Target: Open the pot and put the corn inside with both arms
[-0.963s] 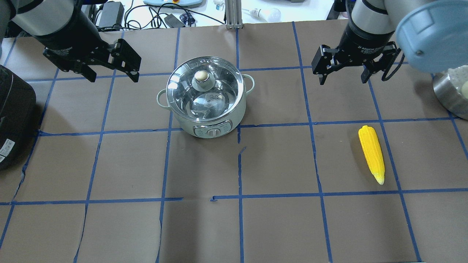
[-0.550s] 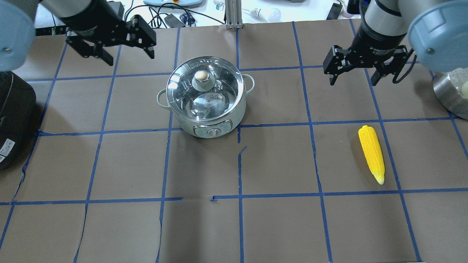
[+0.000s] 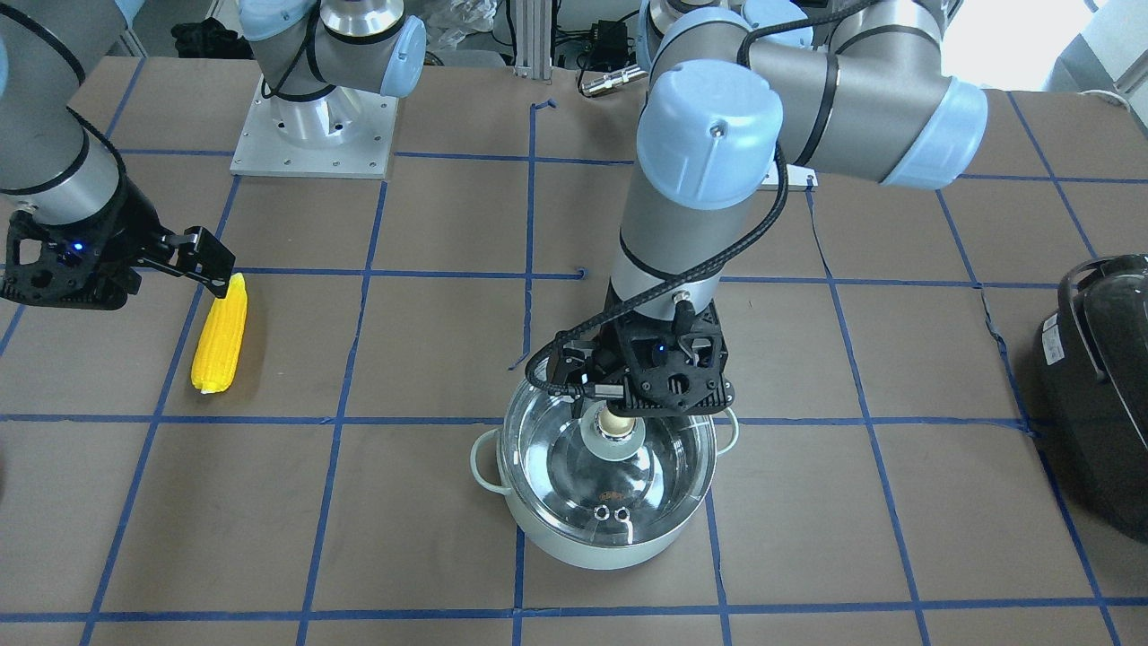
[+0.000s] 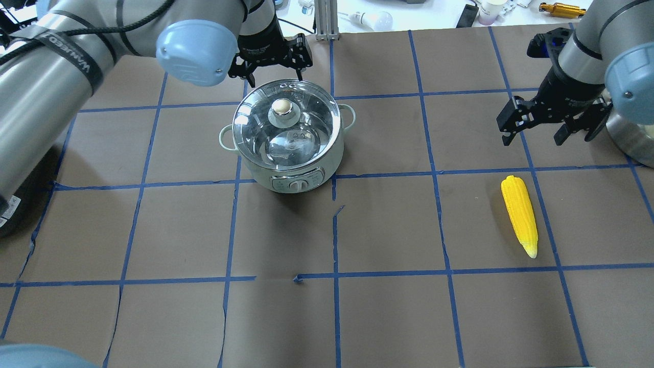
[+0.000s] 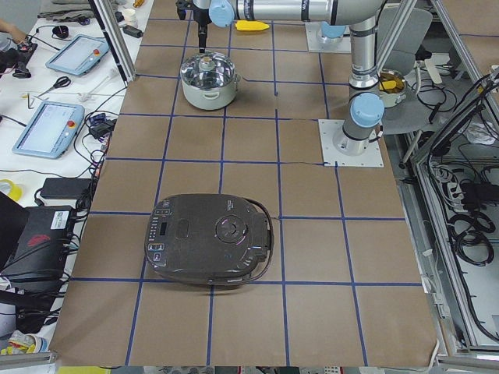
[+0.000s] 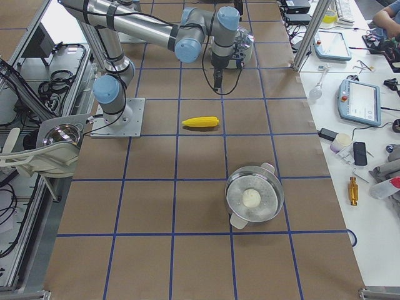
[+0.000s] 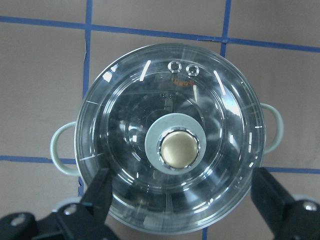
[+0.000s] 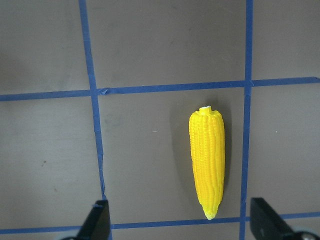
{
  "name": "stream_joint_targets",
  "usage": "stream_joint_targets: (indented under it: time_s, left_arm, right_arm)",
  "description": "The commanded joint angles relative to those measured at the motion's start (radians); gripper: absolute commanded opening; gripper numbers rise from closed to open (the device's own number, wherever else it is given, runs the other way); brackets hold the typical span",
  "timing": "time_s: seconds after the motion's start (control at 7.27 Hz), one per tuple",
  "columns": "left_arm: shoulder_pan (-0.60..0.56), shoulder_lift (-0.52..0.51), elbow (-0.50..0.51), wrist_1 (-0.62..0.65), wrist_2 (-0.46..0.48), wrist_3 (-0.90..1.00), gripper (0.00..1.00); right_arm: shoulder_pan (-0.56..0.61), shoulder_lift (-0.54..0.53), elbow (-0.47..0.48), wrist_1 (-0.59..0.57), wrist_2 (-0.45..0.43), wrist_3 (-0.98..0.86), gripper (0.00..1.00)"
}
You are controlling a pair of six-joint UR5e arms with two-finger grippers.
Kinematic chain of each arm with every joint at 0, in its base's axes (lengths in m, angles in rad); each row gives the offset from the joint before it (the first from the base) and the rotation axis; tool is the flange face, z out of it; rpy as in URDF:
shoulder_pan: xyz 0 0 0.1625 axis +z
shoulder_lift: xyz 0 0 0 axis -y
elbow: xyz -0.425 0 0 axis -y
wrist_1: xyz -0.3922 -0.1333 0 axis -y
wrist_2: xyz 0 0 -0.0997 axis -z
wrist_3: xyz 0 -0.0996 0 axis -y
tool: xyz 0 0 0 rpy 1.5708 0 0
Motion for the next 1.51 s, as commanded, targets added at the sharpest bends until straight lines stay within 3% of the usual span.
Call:
stream_joint_targets:
  time_s: [0.0,0.28,0.55,0.83,0.96,1.24,1.38]
  left_arm:
    - [-0.011,-0.032,-0.043,0.022,0.017,0.011,0.99]
    - [-0.011,-0.045,-0.065,0.024,0.019,0.011,0.99]
    - [-0.011,-0.05,-0.063,0.013,0.017,0.03,0.99]
    - [-0.011,-0.055,-0.063,0.024,0.006,0.03,0.97]
    - [-0.011,-0.055,-0.063,0.024,0.008,0.031,0.91]
    - [-0.011,-0.055,-0.066,0.026,0.009,0.031,0.47]
    - [-0.011,-0.055,-0.066,0.024,0.008,0.027,0.23]
  right_arm:
    - [-0.105,0.006,0.145,-0.1,0.012,-0.161,1.0]
    - [-0.127,0.013,0.264,-0.184,0.013,-0.212,1.0]
    - [-0.128,0.073,0.354,-0.356,-0.004,-0.244,1.0]
    - [-0.128,0.107,0.37,-0.405,-0.037,-0.246,1.0]
    - [-0.128,0.122,0.381,-0.415,-0.039,-0.247,1.0]
    - [-0.128,0.158,0.381,-0.447,-0.036,-0.246,0.87]
    - [-0.128,0.159,0.381,-0.468,-0.036,-0.244,0.62]
